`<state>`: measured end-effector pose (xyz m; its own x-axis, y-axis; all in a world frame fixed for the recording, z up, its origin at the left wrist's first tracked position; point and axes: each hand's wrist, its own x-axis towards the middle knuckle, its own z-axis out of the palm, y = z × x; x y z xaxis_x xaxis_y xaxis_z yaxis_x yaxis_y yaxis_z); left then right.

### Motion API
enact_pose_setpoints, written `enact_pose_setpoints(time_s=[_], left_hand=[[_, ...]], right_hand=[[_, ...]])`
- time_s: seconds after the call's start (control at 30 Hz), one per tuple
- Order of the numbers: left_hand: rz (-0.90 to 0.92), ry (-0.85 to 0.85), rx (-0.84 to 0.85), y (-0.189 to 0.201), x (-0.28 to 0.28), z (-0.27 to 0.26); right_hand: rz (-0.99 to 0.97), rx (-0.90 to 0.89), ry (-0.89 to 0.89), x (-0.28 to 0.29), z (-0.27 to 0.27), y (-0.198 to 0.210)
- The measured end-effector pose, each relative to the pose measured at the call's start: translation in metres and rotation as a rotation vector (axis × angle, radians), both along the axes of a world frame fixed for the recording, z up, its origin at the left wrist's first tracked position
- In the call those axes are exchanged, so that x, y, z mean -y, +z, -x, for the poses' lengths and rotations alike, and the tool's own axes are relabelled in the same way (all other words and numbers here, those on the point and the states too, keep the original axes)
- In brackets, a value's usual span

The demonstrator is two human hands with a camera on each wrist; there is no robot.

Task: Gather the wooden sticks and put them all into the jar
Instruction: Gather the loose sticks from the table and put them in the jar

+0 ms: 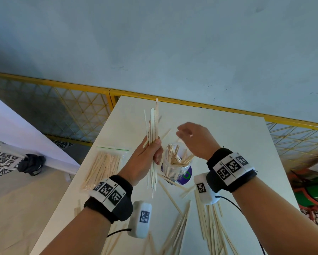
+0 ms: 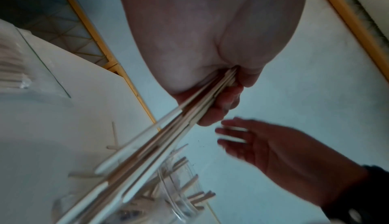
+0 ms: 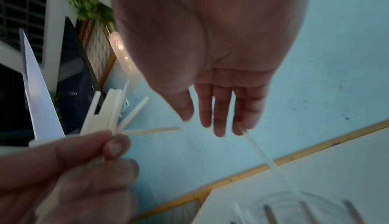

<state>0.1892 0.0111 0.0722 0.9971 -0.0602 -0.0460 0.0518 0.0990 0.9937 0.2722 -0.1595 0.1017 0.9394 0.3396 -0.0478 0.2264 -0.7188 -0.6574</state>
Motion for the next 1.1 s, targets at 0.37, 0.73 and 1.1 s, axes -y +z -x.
enact_pose_setpoints(time_s=[0.37, 0.73, 1.1], left_hand=[[-0.017, -0.22, -0.12, 0.007, 0.032, 0.024], [0.031, -0.29, -0.241, 0.003, 0.044, 0.031], [0.003, -0.363, -0.268, -0.001, 0.04, 0.033]], right_hand=[[-0.568, -0.364, -0.119, -0.014, 0.025, 0.029], [-0.628, 0.01, -0.06, -0.008, 0.031, 0.026], [-0.825, 0.098, -0.246, 0.007, 0.012, 0.033]])
